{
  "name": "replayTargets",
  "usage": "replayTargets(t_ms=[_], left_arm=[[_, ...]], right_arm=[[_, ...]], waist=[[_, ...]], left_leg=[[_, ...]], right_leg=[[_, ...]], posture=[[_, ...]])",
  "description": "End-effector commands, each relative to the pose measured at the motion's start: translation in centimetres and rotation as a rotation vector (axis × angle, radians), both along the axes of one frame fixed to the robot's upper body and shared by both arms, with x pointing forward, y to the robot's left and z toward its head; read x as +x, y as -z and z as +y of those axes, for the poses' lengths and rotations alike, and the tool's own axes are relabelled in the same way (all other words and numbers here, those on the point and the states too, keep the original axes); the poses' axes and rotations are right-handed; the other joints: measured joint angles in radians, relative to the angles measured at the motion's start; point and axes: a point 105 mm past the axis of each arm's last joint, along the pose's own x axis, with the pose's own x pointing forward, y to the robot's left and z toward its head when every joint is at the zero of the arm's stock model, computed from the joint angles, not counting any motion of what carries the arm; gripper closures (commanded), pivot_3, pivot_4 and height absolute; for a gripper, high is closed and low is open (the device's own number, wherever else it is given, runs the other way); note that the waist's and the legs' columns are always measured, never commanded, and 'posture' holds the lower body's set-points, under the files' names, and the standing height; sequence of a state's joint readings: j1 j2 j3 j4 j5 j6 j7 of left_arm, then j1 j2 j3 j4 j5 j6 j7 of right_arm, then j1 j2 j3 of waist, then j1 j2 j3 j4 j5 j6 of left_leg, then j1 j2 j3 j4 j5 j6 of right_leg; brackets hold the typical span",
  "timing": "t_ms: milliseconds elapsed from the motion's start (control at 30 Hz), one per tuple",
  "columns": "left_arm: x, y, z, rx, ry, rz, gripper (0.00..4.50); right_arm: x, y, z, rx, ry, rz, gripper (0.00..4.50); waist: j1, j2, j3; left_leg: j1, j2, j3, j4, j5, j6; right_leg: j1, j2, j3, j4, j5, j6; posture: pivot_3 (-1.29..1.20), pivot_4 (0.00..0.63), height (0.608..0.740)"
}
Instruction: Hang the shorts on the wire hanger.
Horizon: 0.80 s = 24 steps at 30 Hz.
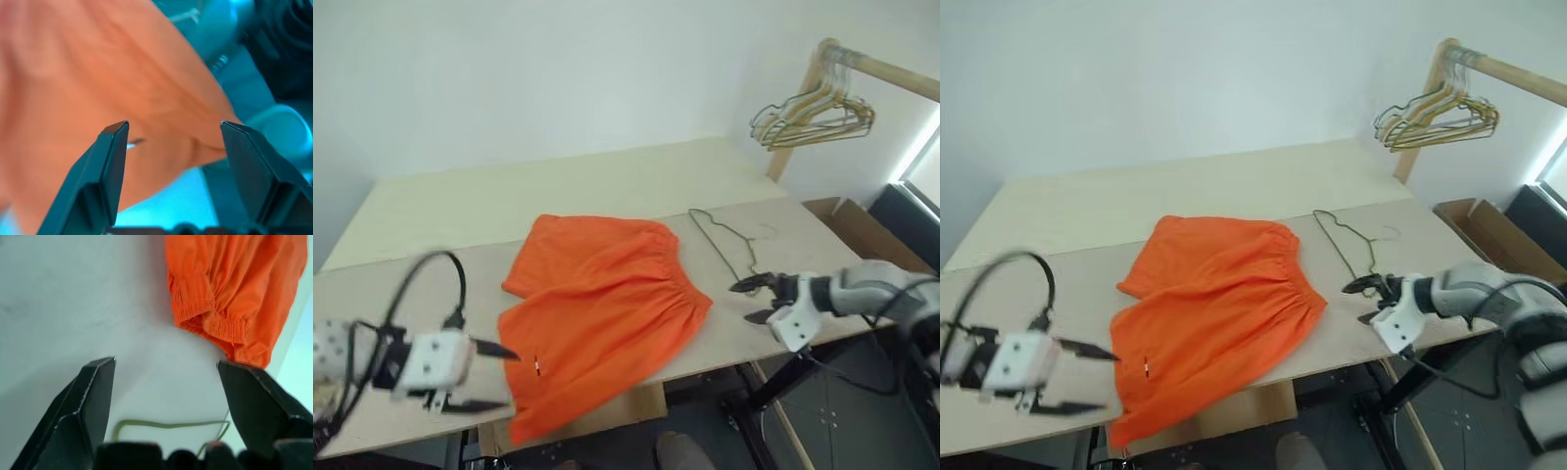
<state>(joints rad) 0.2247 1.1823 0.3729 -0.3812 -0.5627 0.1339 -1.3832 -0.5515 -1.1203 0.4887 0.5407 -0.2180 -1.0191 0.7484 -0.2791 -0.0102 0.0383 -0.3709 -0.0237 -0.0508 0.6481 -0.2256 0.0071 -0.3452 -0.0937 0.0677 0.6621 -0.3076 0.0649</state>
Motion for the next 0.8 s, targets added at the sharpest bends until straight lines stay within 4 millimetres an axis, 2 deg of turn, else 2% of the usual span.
replayTargets(t_ms=[33, 133, 233, 367, 433, 567, 800], left_arm=[[2.6, -4.5, -1.1, -0.232, -0.120, -0.060, 1.32], [4.8, -5.9, -2.7, -0.348, -0.167, -0.129, 1.32], [6.3, -6.3, -5.5, -0.461, -0.177, -0.126, 1.32], [7.2, -6.3, -8.9, -0.559, -0.119, -0.072, 1.32], [7.6, -6.3, -10.0, -0.578, -0.093, -0.074, 1.32], [8.1, -6.6, -11.1, -0.615, -0.043, -0.051, 1.32], [8.3, -6.7, -11.6, -0.615, 0.011, -0.031, 1.32]], right_arm=[[0.2, -4.9, 0.8, 0.313, 0.238, 0.123, 0.62], [0.4, -5.9, 0.3, 0.441, 0.429, 0.192, 0.62], [1.8, -4.5, -1.9, 0.434, 0.776, 0.244, 0.62], [3.5, -3.4, -3.7, 0.583, 1.175, 0.358, 0.62], [3.9, -3.2, -3.5, 0.646, 1.275, 0.428, 0.62], [5.7, -2.8, -3.2, 0.736, 1.413, 0.470, 0.62], [8.2, -0.8, -4.7, 0.703, 1.654, 0.423, 0.62]], waist=[[0.003, 0.001, 0.000], [-0.001, 0.002, -0.001], [0.004, 0.003, -0.002], [0.013, 0.001, -0.003], [0.015, 0.001, -0.003], [0.007, 0.001, -0.003], [-0.016, 0.001, -0.003]], left_leg=[[0.002, 0.000, 0.000, 0.000, 0.000, 0.000], [0.006, 0.001, 0.000, 0.000, -0.002, 0.000], [0.010, 0.003, 0.000, 0.000, -0.003, -0.002], [0.003, 0.003, 0.000, 0.002, -0.003, -0.001], [0.001, 0.002, 0.000, 0.003, -0.004, -0.001], [-0.009, 0.000, 0.000, 0.006, -0.004, -0.001], [-0.015, -0.001, -0.001, 0.012, -0.004, 0.001]], right_leg=[[0.001, 0.000, 0.000, 0.000, 0.000, 0.000], [0.006, 0.001, 0.000, -0.001, 0.000, 0.001], [0.011, 0.004, -0.001, -0.003, 0.000, 0.001], [0.006, 0.003, -0.001, -0.004, 0.000, 0.002], [0.005, 0.003, 0.000, -0.004, 0.001, 0.002], [-0.006, 0.002, 0.001, -0.001, 0.001, 0.002], [-0.009, 0.001, 0.000, 0.001, 0.001, 0.003]], posture=[[-0.23, 0.000, 0.740], [-0.24, 0.000, 0.740], [-0.25, 0.000, 0.740], [-0.27, 0.000, 0.740], [-0.29, 0.000, 0.740], [-0.31, 0.000, 0.740], [-0.32, 0.000, 0.740]])
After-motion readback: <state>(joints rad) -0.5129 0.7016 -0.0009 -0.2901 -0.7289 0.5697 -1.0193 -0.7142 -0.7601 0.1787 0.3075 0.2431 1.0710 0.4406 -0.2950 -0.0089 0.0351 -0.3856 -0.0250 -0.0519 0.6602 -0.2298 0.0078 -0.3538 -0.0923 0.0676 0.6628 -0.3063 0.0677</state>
